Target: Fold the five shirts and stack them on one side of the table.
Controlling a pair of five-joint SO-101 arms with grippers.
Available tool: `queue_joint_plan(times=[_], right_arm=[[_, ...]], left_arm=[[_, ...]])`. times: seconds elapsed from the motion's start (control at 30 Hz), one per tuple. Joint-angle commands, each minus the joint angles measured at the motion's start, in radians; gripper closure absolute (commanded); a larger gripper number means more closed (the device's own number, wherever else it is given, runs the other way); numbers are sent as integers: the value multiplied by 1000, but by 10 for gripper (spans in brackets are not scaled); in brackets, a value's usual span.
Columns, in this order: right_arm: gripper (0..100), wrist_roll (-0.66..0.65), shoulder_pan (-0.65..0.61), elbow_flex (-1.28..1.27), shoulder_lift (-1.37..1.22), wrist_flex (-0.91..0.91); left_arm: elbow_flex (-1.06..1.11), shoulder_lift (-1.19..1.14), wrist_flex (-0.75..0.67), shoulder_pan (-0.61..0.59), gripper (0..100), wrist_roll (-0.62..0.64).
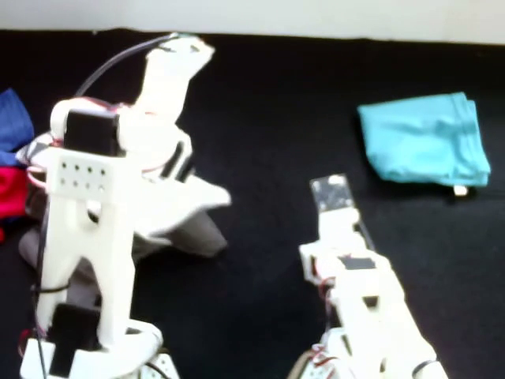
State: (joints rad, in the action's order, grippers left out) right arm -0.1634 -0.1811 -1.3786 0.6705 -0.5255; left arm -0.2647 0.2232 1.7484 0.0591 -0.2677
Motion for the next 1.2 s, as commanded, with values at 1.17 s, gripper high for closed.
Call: queue_joint_plan(times=[1.17], right_arm=[[962,0,-1,-1,5,21]], left_arm=[[736,-1,-690,-378,991,-153]])
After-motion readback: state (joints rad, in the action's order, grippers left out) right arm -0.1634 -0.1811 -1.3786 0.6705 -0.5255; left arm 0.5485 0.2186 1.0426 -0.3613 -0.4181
